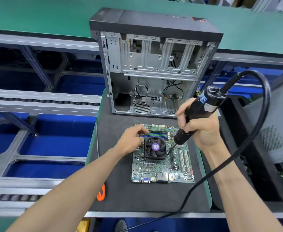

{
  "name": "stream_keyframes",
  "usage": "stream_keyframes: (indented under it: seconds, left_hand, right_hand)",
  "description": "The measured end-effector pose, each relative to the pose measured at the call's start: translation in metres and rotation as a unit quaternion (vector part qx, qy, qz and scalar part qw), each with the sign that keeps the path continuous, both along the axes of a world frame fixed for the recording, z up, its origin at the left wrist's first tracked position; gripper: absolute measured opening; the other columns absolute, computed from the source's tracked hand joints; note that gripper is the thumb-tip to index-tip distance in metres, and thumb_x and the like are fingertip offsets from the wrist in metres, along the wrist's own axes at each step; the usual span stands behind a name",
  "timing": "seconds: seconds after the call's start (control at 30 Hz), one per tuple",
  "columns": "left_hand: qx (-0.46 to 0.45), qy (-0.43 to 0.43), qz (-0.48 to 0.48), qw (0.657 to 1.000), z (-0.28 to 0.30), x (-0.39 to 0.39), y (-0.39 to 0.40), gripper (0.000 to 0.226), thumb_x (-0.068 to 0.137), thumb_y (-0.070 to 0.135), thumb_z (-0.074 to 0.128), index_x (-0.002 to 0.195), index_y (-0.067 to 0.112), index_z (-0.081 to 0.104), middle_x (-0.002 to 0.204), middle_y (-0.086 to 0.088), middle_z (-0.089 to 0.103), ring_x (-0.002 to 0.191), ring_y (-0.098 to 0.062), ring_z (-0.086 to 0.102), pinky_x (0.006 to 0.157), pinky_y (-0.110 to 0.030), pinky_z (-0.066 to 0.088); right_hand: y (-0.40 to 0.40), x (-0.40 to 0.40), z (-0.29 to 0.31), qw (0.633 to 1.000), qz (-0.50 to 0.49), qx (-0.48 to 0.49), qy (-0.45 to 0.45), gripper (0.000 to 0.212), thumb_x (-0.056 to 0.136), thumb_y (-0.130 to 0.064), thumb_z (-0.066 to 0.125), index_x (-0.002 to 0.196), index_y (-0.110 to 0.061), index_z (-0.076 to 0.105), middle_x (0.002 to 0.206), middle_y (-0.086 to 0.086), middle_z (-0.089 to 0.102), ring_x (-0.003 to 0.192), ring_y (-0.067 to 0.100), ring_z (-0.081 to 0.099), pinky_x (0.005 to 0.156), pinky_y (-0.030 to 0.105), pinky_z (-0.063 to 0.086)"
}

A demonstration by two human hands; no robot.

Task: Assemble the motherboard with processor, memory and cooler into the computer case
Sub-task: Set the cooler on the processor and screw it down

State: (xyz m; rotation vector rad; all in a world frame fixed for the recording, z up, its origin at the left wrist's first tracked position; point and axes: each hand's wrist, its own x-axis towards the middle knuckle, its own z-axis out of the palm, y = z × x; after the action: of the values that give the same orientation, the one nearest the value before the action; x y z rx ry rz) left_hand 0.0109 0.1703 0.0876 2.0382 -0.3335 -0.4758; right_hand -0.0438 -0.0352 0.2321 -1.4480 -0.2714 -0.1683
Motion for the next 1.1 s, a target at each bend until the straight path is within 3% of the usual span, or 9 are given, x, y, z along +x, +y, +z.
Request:
stream_keyframes:
  seconds: [0.07,0.17,0.3,0.53,0.77,1.1]
  left_hand:
    - [0.033,-0.001,0.015,0.999,-0.011,-0.005,0.012,0.032,0.090,-0.002,0.055,0.103,0.023,0.071,0.092,0.011,0.067,0.073,0.008,0.057,0.063,-0.004,0.040]
    - [0.042,-0.016,0.009,0.999,-0.021,-0.010,0.013,0.024,0.094,0.005,0.063,0.111,0.018,0.075,0.095,0.004,0.073,0.085,-0.002,0.064,0.075,-0.004,0.045]
    - [0.017,-0.029,0.027,0.999,-0.027,-0.006,0.015,0.018,0.090,0.006,0.071,0.103,0.017,0.076,0.088,0.007,0.074,0.078,0.008,0.065,0.077,-0.009,0.048]
    - [-0.038,-0.008,0.049,0.998,-0.034,-0.008,0.017,0.016,0.080,0.008,0.082,0.083,0.021,0.073,0.080,0.007,0.073,0.076,-0.007,0.066,0.080,-0.031,0.057]
    - [-0.038,-0.018,0.067,0.997,-0.040,-0.006,0.015,0.031,0.078,0.015,0.085,0.074,0.040,0.067,0.074,0.021,0.070,0.074,0.004,0.064,0.076,-0.017,0.050]
    - [-0.021,-0.038,0.061,0.997,-0.039,-0.007,0.016,0.017,0.080,0.019,0.084,0.079,0.032,0.073,0.079,0.015,0.073,0.078,0.003,0.066,0.080,-0.021,0.053]
  right_hand:
    - [0.001,-0.001,0.001,1.000,-0.010,0.000,0.006,0.035,0.041,0.003,0.055,0.072,-0.008,0.067,0.052,0.008,0.054,0.050,0.024,0.043,0.055,0.027,0.037]
    - [0.003,-0.002,0.007,1.000,-0.026,-0.001,0.014,0.038,0.041,0.011,0.048,0.069,-0.007,0.067,0.050,0.010,0.052,0.048,0.024,0.040,0.053,0.030,0.032]
    - [0.001,0.000,0.030,0.998,-0.034,0.054,0.000,0.034,0.041,0.009,0.048,0.069,-0.002,0.062,0.049,0.012,0.049,0.045,0.023,0.037,0.052,0.029,0.029]
    - [0.039,0.031,0.037,0.989,-0.059,0.121,-0.056,0.027,0.041,0.003,0.055,0.066,-0.005,0.063,0.049,0.010,0.052,0.044,0.023,0.037,0.053,0.029,0.032]
    - [0.064,0.043,0.012,0.993,-0.070,0.087,-0.025,0.030,0.042,0.008,0.049,0.064,-0.006,0.062,0.049,0.012,0.050,0.045,0.023,0.038,0.049,0.031,0.028]
    - [0.069,0.045,0.009,0.995,-0.070,0.067,-0.018,0.032,0.043,0.008,0.050,0.063,-0.011,0.065,0.050,0.018,0.048,0.044,0.022,0.037,0.049,0.032,0.028]
